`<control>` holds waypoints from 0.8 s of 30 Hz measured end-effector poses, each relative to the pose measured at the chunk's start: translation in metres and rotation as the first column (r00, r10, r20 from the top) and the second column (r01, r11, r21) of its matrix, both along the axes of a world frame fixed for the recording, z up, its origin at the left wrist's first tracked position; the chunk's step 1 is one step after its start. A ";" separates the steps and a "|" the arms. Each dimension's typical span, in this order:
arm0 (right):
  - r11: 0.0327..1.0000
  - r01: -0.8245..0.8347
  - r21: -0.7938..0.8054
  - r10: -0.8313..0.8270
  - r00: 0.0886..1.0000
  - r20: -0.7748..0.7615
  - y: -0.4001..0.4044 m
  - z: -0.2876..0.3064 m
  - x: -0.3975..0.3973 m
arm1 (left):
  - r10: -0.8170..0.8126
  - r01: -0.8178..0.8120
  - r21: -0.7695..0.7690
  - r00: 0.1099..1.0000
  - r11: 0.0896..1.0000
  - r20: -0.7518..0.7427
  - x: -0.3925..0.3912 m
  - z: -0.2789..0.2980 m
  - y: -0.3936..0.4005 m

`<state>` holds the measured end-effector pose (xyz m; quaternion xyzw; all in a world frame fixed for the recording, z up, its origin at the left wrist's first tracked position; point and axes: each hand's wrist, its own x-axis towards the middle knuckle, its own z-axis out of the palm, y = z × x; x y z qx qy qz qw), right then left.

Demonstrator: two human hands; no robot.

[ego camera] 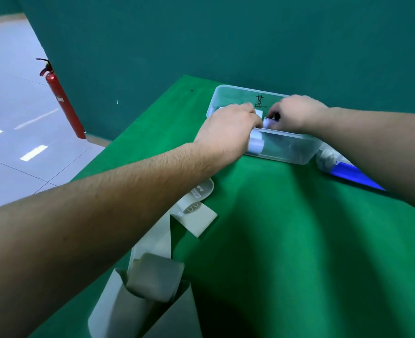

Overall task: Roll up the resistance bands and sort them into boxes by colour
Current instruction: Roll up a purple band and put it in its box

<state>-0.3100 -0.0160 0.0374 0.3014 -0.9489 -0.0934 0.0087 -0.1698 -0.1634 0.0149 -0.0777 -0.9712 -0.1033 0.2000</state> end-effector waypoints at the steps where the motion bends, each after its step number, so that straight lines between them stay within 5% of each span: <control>1: 1.000 0.007 0.000 -0.007 1.000 -0.020 0.000 0.000 -0.001 | -0.002 0.002 0.007 1.000 1.000 0.003 0.000 -0.001 0.000; 17: 1.000 0.023 0.004 -0.023 0.999 0.048 -0.002 0.001 0.000 | -0.016 0.017 0.033 1.000 0.999 -0.013 -0.003 -0.003 0.000; 24: 1.000 0.004 0.019 -0.002 0.998 -0.070 -0.001 -0.005 -0.005 | -0.030 0.030 0.022 1.000 0.999 -0.009 -0.002 -0.002 0.000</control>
